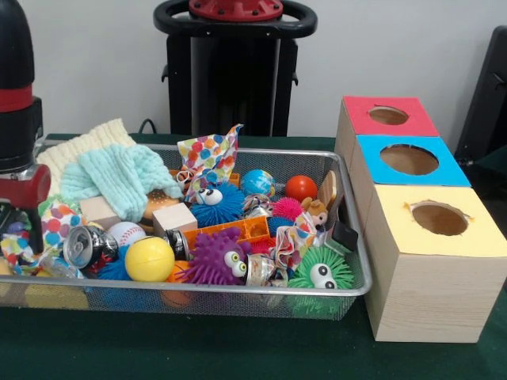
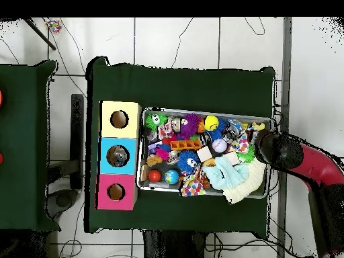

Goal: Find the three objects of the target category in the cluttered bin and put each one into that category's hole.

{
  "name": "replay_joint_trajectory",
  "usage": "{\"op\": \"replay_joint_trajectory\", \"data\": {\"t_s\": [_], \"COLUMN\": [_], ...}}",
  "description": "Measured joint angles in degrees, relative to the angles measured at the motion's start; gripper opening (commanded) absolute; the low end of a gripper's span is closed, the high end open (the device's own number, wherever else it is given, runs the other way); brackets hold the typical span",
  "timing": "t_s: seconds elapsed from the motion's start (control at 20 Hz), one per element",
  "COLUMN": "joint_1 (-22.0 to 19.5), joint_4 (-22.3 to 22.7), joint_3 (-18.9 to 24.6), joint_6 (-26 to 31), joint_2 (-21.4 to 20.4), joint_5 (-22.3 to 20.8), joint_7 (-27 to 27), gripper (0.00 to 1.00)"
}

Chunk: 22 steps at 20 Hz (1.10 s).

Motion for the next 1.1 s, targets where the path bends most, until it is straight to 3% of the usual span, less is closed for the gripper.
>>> {"op": "replay_joint_trajectory", "data": {"t_s": [0.35,1.1], "joint_1": [2.2,15.3], "joint_4": [-0.9,0.0], "joint_3": [-0.7,-7.4], "joint_6": [0.0,0.9], "joint_2": [-0.5,-6.0], "joint_5": [-0.2,0.1], "joint_7": [0.0,0.0], "gripper": [1.00,1.00]}}
